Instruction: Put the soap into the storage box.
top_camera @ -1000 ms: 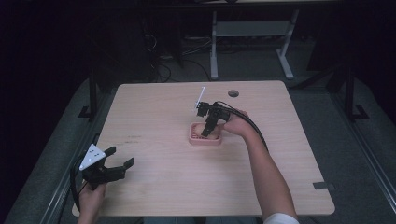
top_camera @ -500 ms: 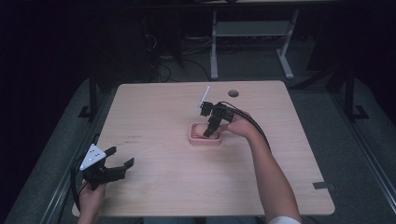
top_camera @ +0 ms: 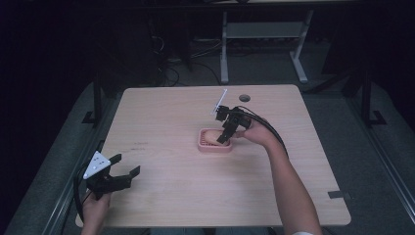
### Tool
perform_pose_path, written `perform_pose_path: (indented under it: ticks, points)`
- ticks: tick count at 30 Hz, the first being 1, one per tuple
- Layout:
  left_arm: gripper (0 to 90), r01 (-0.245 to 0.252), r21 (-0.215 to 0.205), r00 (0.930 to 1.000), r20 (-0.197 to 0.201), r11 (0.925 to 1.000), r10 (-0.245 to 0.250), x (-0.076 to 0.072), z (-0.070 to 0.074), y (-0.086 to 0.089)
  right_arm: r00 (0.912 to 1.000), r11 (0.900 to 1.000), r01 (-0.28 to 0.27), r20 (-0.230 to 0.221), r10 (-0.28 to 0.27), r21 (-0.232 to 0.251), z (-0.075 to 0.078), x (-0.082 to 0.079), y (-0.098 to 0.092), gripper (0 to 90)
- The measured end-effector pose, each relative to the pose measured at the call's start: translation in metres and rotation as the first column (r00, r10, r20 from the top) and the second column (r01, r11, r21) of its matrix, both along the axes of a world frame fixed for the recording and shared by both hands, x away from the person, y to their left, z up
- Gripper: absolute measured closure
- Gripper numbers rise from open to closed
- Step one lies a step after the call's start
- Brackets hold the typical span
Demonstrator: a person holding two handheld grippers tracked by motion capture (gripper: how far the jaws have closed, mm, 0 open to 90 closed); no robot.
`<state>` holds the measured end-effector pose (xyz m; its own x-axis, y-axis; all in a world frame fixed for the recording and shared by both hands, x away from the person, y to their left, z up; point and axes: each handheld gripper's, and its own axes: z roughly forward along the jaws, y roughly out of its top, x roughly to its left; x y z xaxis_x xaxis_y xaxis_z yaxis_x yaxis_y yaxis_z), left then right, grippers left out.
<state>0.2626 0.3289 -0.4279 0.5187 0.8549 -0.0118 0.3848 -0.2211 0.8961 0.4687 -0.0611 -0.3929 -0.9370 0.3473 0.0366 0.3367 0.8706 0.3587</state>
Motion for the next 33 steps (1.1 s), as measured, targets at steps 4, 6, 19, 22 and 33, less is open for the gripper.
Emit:
perform_pose_path:
  ticks: [4, 6, 19, 22, 33]
  points:
    - [14.3, -0.002, 0.001, 1.0, -0.001, 1.0, 0.002, 0.0, 0.0, 0.0, 0.9999, 1.0, 0.013, 0.003, -0.013, 0.007, 0.002, -0.002, -0.006, 28.0]
    - [14.3, 0.0, 0.002, 1.0, -0.001, 1.0, 0.0, 0.0, 0.0, 0.0, 0.9999, 1.0, 0.016, 0.003, -0.016, 0.011, 0.002, -0.003, -0.009, 28.0]
    - [14.3, -0.001, -0.001, 1.0, -0.004, 1.0, 0.001, 0.0, -0.001, -0.001, 0.9992, 0.999, 0.039, 0.005, -0.039, 0.023, 0.006, -0.011, -0.026, 27.7]
    - [14.3, 0.0, -0.002, 1.0, -0.003, 1.0, 0.0, 0.0, -0.001, -0.001, 0.9994, 0.999, 0.031, 0.018, -0.031, 0.03, 0.008, -0.013, -0.028, 27.8]
    - [14.3, -0.001, -0.002, 1.0, -0.004, 1.0, 0.001, 0.0, -0.001, -0.001, 0.998, 0.998, 0.058, 0.023, -0.059, 0.037, 0.009, -0.022, -0.039, 27.3]
